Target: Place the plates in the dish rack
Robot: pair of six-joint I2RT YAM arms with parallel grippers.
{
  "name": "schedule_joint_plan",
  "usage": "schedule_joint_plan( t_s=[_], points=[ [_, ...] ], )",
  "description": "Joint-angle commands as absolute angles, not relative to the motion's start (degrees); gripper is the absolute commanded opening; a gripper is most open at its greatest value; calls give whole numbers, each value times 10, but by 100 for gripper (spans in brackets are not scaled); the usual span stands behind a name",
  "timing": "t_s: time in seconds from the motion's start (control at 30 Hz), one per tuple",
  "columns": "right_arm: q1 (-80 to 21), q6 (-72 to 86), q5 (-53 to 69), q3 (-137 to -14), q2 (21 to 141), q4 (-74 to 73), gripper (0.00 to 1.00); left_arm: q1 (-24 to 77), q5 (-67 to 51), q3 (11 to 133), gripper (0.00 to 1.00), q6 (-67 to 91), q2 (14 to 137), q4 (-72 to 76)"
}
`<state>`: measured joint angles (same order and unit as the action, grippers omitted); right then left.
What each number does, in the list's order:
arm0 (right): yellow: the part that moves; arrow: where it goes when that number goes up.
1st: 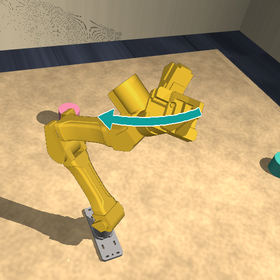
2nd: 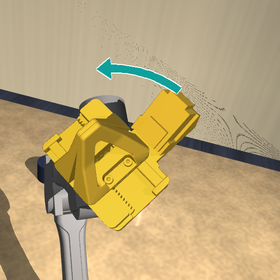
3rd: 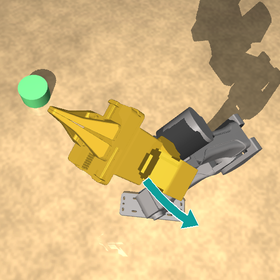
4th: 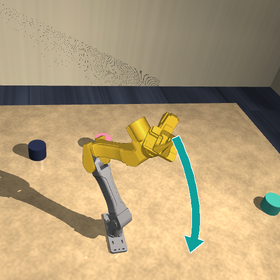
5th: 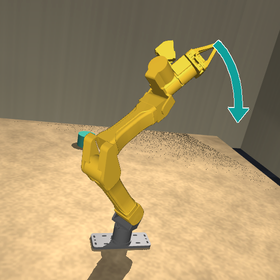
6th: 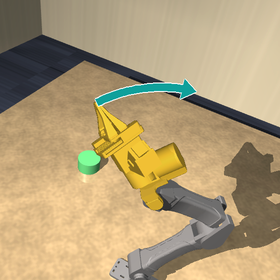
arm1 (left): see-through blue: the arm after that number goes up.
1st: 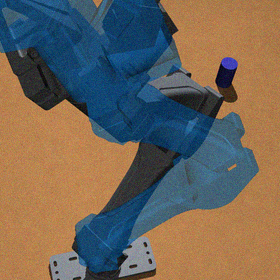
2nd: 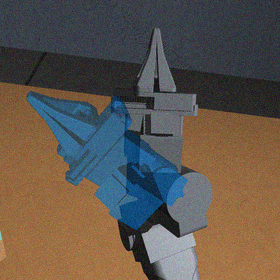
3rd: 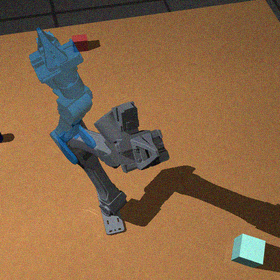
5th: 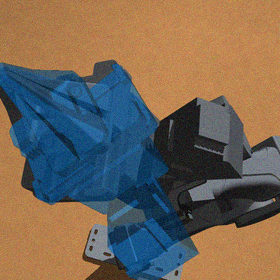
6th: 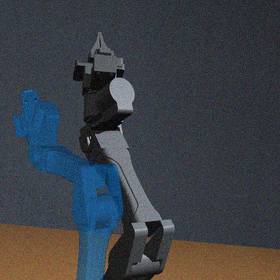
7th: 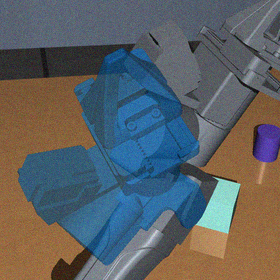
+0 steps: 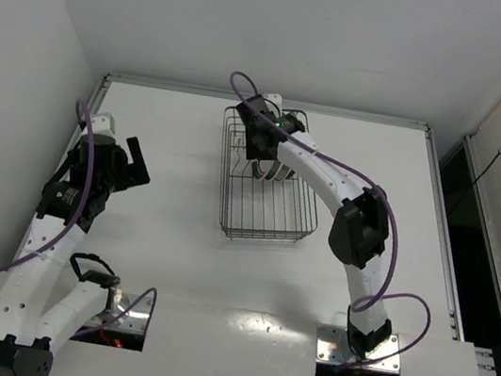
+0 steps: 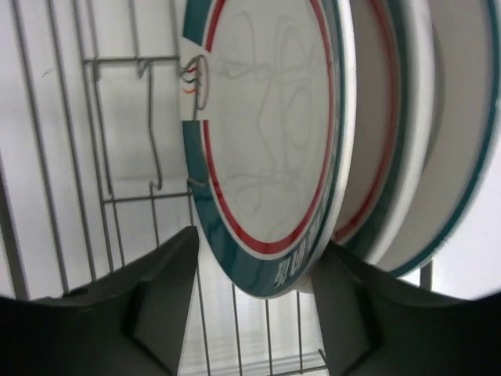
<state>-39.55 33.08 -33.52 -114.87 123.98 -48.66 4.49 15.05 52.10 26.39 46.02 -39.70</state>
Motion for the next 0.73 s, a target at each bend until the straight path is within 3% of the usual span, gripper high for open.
schedule_joint_plan(
  t_s=[0.0,0.07,0.17,0.27,0.37,0.47,0.63,0.7],
  points=[
    [-383,317,-290,-1174,1199,-505,57,40,158,519,93,264,461,-379],
    [-376,317,-277,-1186,1188,-532,68,40,158,519,95,264,461,-379],
    [-371,303,-264,-1193,1149,-556,75,40,158,519,98,264,467,-379],
    [-371,294,-245,-1187,1111,-571,82,40,163,519,98,264,467,-379],
    [-371,277,-205,-1174,1062,-578,82,40,163,519,98,264,478,-379],
    [-378,250,-210,-1113,994,-562,83,40,169,519,98,269,483,-379],
    [-366,263,-210,-901,850,-484,83,40,174,519,99,269,489,-384],
    [-359,268,-213,-817,801,-444,91,40,174,519,99,269,489,-384]
  ],
)
